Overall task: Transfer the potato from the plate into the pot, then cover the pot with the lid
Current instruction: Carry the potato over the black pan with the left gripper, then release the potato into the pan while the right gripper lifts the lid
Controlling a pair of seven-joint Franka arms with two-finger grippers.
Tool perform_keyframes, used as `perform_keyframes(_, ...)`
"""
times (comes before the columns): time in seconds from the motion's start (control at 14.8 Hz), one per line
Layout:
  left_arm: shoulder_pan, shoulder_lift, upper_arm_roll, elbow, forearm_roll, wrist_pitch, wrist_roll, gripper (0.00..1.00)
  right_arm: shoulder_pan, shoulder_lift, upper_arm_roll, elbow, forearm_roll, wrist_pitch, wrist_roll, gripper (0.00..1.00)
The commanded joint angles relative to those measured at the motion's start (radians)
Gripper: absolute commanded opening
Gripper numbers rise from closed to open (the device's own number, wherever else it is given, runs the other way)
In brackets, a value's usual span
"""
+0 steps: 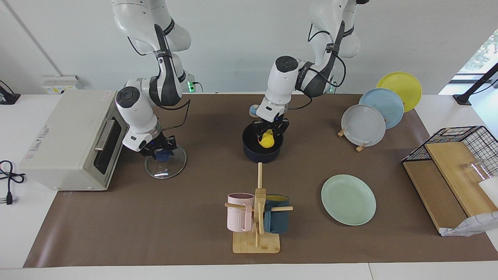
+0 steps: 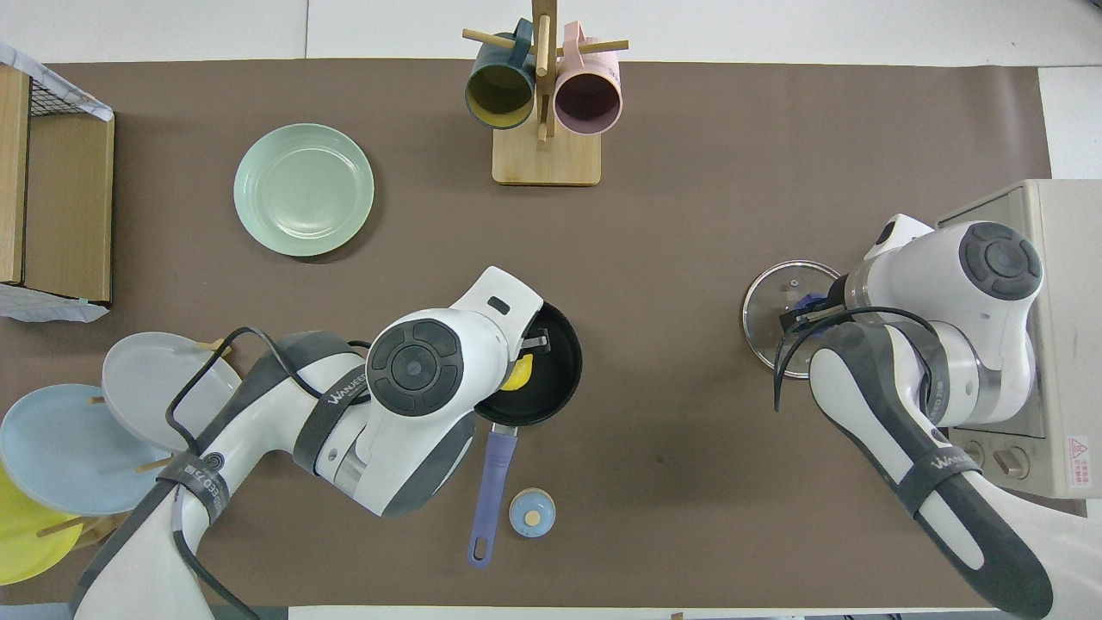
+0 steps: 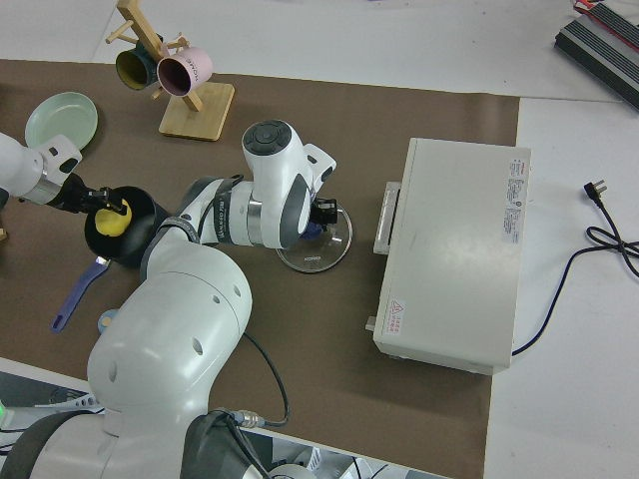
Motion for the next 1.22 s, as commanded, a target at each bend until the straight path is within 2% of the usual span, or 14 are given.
perform_keyframes(0.0, -0.035, -0.007, 0.021, -0.045, 0.020, 0.042, -0.019, 0.00, 0.002, -0.019, 0.001, -0.013, -0.004, -0.023, -0.028, 0.31)
perform_keyframes(0.27, -0.044, 0.004, 0.021, -0.091, 0.024, 0.105, -0.031, 0.00, 0.010, 0.002, 0.009, 0.117, -0.007, -0.174, -0.017, 0.30)
perform_keyframes(0.47, -0.059, 0.030, 0.021, -0.091, 0.098, 0.130, -0.096, 0.00, 0.051, 0.022, 0.009, 0.235, -0.007, -0.280, 0.014, 0.28)
perform_keyframes(0.61, -0.068, 0.045, 0.021, -0.091, 0.129, 0.142, -0.129, 0.00, 0.103, 0.024, 0.009, 0.275, -0.007, -0.332, 0.067, 0.07)
perform_keyframes(0.68, -0.069, 0.045, 0.021, -0.091, 0.135, 0.141, -0.131, 0.00, 0.128, 0.024, 0.009, 0.292, -0.009, -0.355, 0.102, 0.00)
perform_keyframes(0.88, -0.069, 0.045, 0.021, -0.085, 0.136, 0.131, -0.125, 0.00, 0.168, 0.047, 0.009, 0.362, -0.012, -0.417, 0.184, 0.00)
perform_keyframes(0.95, -0.069, 0.048, 0.021, -0.082, 0.136, 0.130, -0.122, 0.14, 0.174, 0.047, 0.009, 0.370, -0.012, -0.420, 0.196, 0.00)
perform_keyframes(1.02, -0.067, 0.048, 0.021, -0.081, 0.136, 0.130, -0.120, 0.72, 0.181, 0.048, 0.009, 0.370, -0.012, -0.419, 0.199, 0.00)
perform_keyframes(1.08, -0.067, 0.045, 0.021, -0.078, 0.138, 0.125, -0.119, 1.00, 0.181, 0.048, 0.009, 0.370, -0.010, -0.415, 0.199, 0.00)
perform_keyframes(1.15, -0.062, 0.039, 0.020, -0.072, 0.138, 0.112, -0.113, 1.00, 0.181, 0.048, 0.009, 0.370, -0.009, -0.412, 0.199, 0.00)
